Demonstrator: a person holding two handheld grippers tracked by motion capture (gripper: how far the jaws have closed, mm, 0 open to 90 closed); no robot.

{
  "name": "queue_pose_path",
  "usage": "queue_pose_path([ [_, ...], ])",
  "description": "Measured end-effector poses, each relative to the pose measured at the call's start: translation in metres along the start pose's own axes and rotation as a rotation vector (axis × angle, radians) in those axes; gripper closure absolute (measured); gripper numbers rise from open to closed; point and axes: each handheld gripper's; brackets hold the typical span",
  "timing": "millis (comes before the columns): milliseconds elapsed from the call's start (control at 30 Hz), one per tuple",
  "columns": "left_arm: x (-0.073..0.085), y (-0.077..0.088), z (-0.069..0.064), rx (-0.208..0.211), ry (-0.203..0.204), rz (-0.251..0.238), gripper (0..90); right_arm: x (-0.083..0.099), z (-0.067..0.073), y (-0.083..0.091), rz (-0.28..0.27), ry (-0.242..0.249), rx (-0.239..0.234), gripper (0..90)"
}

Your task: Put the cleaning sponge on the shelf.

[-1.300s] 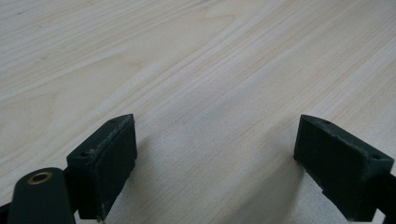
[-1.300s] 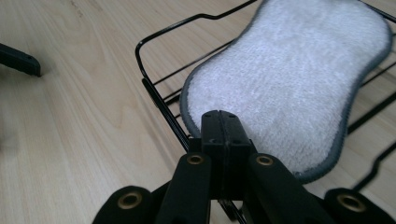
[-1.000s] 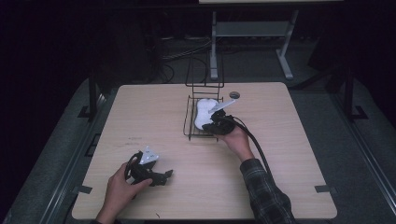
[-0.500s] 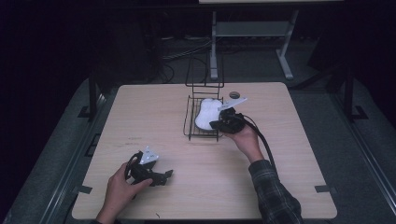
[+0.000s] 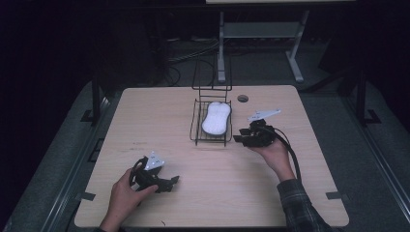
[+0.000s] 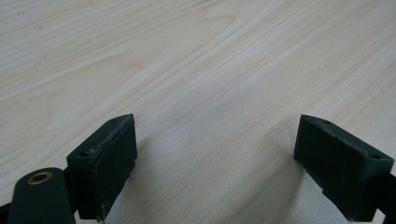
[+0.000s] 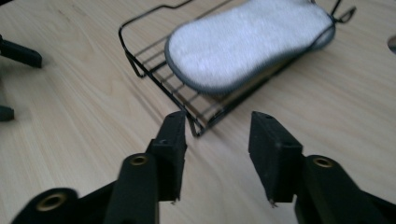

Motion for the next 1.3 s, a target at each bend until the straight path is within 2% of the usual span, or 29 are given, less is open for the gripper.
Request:
queue_pose_path([
  [100,0.000,0.000,0.000,0.001,-0.001,0.001,12.4,0.015,0.001,0.007,-0.002,-0.008,0.028,44.1],
  [133,0.000,0.000,0.000,0.001,-0.001,0.001,12.4,0.027,0.001,0.012,0.000,-0.017,0.040,38.6],
  [200,0.000,0.000,0.000,0.001,-0.001,0.002,12.4,0.031,0.002,0.013,0.004,-0.019,0.046,37.1],
  [267,0.000,0.000,0.000,0.000,-0.001,0.002,12.4,0.045,0.003,0.019,0.021,-0.024,0.075,31.9],
  [433,0.000,0.000,0.000,0.000,-0.002,0.002,12.4,0.065,0.007,0.028,0.013,-0.028,0.086,30.2],
  [467,0.000,0.000,0.000,0.000,-0.003,0.002,12.4,0.075,0.011,0.033,0.012,-0.028,0.114,27.7],
  [533,0.000,0.000,0.000,-0.001,-0.002,0.001,12.4,0.078,0.013,0.035,0.010,-0.027,0.120,27.6],
  [633,0.000,0.000,0.000,-0.001,-0.001,0.001,12.4,0.095,0.021,0.044,0.008,-0.038,0.145,22.0],
  [700,0.000,0.000,0.000,-0.001,-0.001,0.001,12.4,0.098,0.022,0.046,0.007,-0.041,0.147,20.9],
  [933,0.000,0.000,0.000,-0.001,-0.001,-0.001,12.4,0.126,0.026,0.054,0.029,-0.083,0.161,18.3],
  [1300,0.000,0.000,0.000,-0.001,0.000,-0.001,12.4,0.139,0.025,0.056,0.065,-0.088,0.189,17.8],
])
Point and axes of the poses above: each handheld gripper's, and its own axes: y roughly backward along the jaws, x roughly out of its underside, z roughly to its left, and after that the axes turned 15 degrees about -x, right-handed
